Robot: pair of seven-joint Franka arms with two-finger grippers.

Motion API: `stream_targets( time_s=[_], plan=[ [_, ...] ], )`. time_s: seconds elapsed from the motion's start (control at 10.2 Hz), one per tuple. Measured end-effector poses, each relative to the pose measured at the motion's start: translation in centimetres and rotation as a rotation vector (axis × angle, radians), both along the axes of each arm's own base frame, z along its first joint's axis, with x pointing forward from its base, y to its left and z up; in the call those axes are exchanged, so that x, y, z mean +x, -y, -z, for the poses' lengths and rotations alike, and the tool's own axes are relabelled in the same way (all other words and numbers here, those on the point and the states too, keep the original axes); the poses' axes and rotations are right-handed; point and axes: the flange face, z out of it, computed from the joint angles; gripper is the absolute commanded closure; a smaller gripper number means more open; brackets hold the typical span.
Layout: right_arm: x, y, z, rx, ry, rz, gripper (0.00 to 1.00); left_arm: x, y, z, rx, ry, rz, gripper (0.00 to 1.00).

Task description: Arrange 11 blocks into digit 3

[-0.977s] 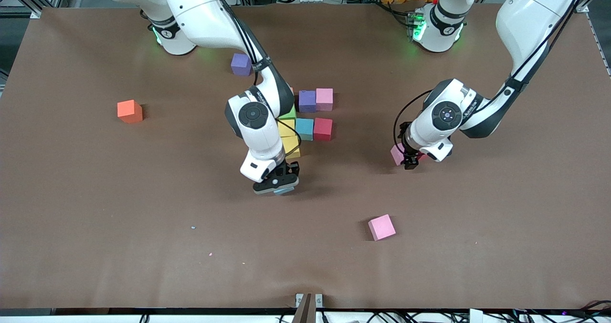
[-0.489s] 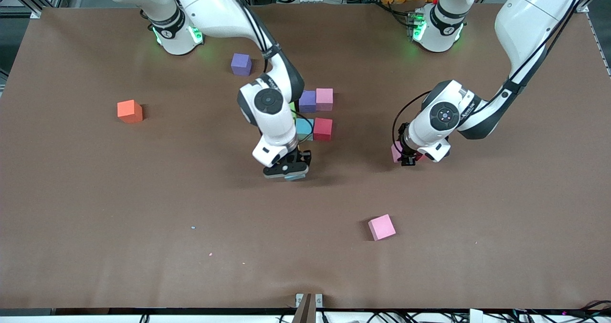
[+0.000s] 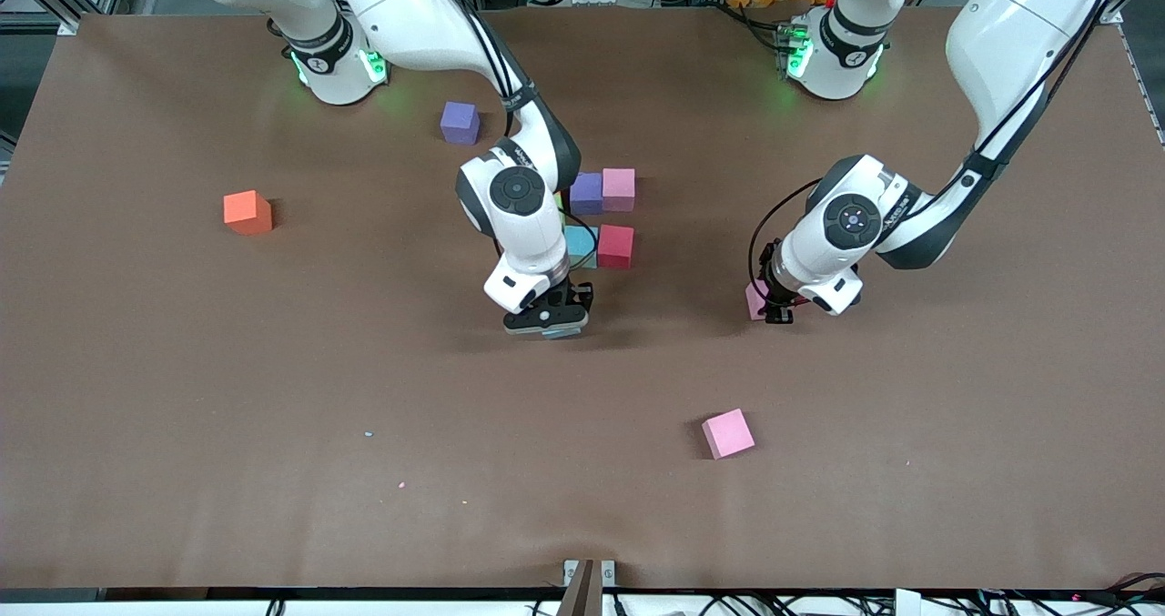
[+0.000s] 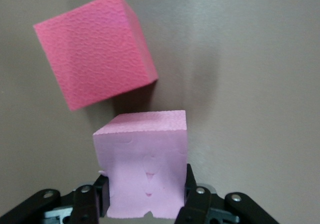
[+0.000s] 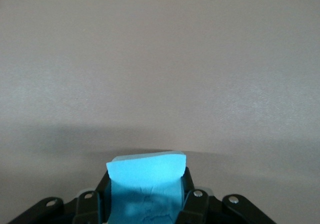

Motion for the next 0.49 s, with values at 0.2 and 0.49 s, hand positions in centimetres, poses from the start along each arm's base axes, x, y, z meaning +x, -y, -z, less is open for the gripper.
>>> stream_targets(
  time_s=[0.2,0.49],
  plan=[
    [-0.1,0.3,0.5,0.005,0.018,-0.002,1.00,1.0,0.6,-1.2,-0.011,0.029,0.001,0.53],
    [-0.4,0.3,0.8,-0.008,0.018,-0.014,1.00,1.0,2.0,-1.8,-0.017,0.044,0.044,0.53]
  ],
)
